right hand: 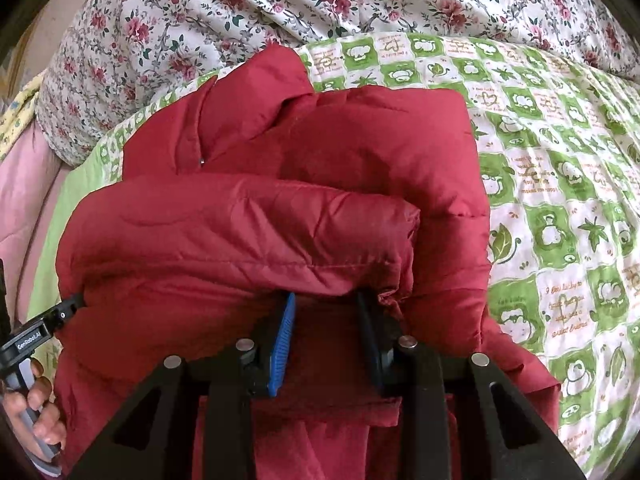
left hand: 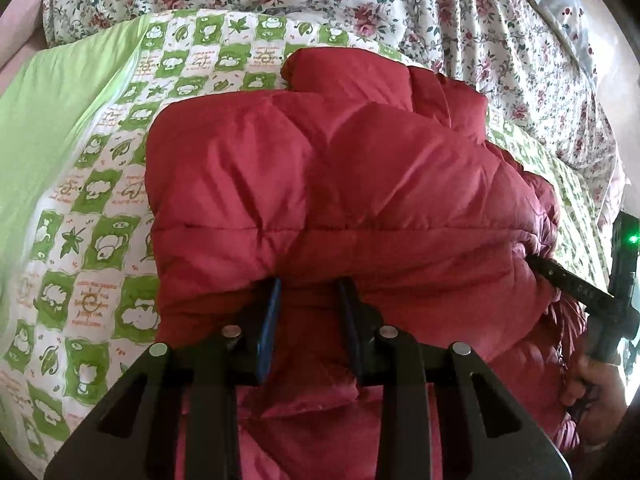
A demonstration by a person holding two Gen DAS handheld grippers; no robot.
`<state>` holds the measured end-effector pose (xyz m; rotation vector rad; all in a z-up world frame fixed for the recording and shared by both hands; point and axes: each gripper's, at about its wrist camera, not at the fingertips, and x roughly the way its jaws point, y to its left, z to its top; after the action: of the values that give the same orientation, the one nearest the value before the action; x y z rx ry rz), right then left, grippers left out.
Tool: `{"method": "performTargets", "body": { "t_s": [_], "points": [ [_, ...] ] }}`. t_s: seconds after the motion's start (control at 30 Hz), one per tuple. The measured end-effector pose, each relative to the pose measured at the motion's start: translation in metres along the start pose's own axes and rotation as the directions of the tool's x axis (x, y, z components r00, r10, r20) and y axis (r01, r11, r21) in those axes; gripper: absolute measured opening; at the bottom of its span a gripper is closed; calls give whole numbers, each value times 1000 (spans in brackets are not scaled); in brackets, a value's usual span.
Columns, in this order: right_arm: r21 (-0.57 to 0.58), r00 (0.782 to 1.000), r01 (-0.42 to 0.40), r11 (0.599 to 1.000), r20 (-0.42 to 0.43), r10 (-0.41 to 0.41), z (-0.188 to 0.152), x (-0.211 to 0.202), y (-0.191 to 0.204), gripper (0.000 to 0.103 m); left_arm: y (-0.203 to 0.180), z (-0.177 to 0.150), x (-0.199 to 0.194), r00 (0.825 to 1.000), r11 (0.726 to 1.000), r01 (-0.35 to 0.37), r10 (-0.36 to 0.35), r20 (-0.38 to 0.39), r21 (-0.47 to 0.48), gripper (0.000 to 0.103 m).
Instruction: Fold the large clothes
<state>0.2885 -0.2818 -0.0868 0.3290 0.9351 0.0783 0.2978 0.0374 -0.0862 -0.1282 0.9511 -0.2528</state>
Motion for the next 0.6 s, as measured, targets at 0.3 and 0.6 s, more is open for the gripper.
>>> {"method": "performTargets", "body": {
  "t_s": [0.3,0.6],
  "points": [
    [13,1000,-8,1000,0,8,0,-6,-1,32,0,-9,-6,997,997,-76,76,-22,24,29],
    [26,992,-115,993,53,114,-35,-92,-3,39,13,-21,-41,1000,997,12,-12,3,-81,29]
  ]
}}
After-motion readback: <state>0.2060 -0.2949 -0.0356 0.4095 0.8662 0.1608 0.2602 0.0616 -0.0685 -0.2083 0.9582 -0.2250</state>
